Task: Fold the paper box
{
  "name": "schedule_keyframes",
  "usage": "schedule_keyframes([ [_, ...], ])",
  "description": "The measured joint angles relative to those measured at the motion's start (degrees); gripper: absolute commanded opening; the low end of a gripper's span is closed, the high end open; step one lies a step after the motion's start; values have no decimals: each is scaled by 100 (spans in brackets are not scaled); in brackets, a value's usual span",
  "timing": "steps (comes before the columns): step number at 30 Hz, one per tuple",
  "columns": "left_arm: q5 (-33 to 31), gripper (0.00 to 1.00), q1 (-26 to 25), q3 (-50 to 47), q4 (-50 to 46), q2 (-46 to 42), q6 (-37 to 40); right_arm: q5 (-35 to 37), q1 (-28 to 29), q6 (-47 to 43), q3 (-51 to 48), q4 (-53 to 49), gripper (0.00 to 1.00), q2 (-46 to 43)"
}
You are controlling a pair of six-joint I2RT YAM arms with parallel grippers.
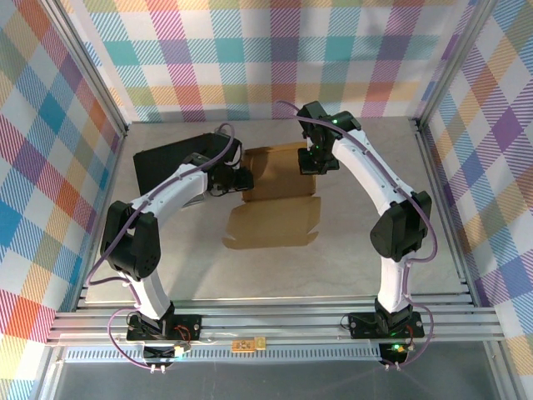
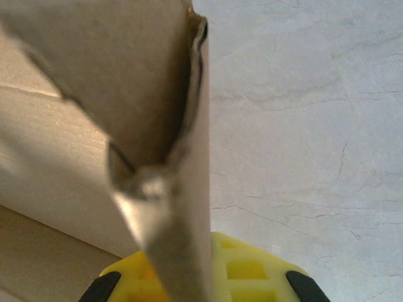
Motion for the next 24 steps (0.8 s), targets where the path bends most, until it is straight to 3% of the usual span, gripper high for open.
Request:
schedule_keyframes([
  [4,7,24,22,-11,129,0,2,-22,0,0,-2,15,0,0],
  [10,-136,0,15,-11,92,-70,66,-79,2,0,-46,94,0,0],
  [18,-1016,0,-127,2,-208,-234,105,-68,179,31,-66,271,0,0],
  [24,-1902,0,-251,2,-509,-345,-9,400,542,254,-116,435,0,0],
])
